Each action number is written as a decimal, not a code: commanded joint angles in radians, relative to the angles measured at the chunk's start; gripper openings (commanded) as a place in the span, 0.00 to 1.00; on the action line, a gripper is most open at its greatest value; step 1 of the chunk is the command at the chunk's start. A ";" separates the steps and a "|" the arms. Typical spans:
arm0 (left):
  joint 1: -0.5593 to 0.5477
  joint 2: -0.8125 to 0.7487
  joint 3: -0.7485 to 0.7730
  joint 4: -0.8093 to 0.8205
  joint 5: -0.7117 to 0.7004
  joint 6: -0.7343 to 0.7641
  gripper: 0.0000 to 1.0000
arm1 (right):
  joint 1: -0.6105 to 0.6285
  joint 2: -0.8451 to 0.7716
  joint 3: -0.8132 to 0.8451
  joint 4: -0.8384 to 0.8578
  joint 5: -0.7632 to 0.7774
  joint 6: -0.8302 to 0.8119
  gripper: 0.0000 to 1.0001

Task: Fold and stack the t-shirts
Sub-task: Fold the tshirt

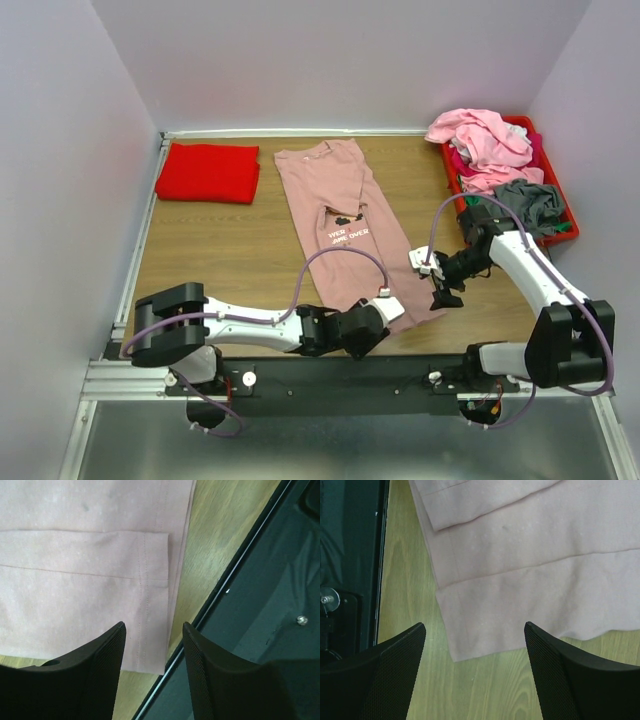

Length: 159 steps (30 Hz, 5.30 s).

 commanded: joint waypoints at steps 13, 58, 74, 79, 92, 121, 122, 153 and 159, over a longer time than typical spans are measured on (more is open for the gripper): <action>-0.048 0.176 0.042 -0.113 -0.131 -0.044 0.43 | -0.005 0.008 -0.018 -0.007 0.013 0.013 0.85; 0.026 -0.092 -0.055 0.009 0.103 0.024 0.00 | 0.141 -0.089 -0.114 0.197 0.206 0.187 0.00; 0.728 -0.099 0.080 0.055 0.359 0.300 0.00 | 0.143 0.509 0.571 0.487 0.139 0.738 0.00; 0.844 0.058 0.215 0.075 0.392 0.357 0.00 | 0.146 0.724 0.744 0.559 0.186 0.841 0.00; 0.950 0.222 0.349 0.028 0.424 0.409 0.00 | 0.147 0.942 0.971 0.596 0.223 0.929 0.00; 1.018 -0.077 0.332 0.144 -0.005 0.510 0.98 | 0.141 0.823 0.982 0.803 0.350 1.228 1.00; 1.019 -0.112 0.323 0.135 0.035 0.541 0.97 | 0.134 0.788 0.888 0.806 0.303 1.170 1.00; 0.576 -0.163 -0.199 0.368 0.401 1.087 0.65 | 0.112 0.502 0.289 0.539 0.070 0.188 0.87; 0.568 -0.074 -0.178 0.374 0.361 1.101 0.65 | 0.117 0.554 0.299 0.539 0.113 0.195 0.85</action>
